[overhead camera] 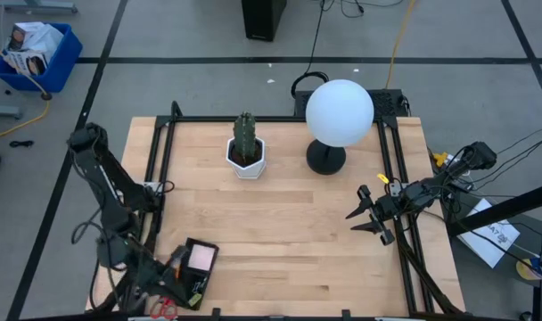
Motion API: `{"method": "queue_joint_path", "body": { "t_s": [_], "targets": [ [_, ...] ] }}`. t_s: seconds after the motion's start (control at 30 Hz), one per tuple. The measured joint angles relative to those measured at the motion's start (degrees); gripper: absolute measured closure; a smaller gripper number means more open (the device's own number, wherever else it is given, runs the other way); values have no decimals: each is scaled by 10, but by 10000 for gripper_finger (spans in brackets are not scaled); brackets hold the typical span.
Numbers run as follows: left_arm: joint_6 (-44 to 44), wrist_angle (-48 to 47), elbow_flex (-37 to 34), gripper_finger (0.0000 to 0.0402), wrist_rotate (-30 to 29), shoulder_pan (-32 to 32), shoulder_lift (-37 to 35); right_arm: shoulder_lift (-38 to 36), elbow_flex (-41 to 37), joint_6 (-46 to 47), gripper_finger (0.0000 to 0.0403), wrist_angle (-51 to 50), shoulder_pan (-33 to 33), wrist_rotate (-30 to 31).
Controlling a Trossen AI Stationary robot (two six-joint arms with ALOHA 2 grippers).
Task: Pick and place office supplies into organizer
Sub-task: Put the pen in the desk organizer
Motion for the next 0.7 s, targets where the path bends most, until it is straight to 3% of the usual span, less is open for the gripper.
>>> {"method": "queue_joint_path", "body": {
  "t_s": [0.13,0.2,0.3,0.7],
  "targets": [
    [-7,-6,-28,394,-3,-33,-46,0,0,0,250,0,0,0],
    [7,1,-49,394,-32,-48,-57,0,0,0,250,0,0,0],
    [32,72,-97,394,-57,-68,-66,0,0,0,250,0,0,0],
    [25,300,-248,394,-43,-107,-67,0,0,0,250,0,0,0]
  ]
}}
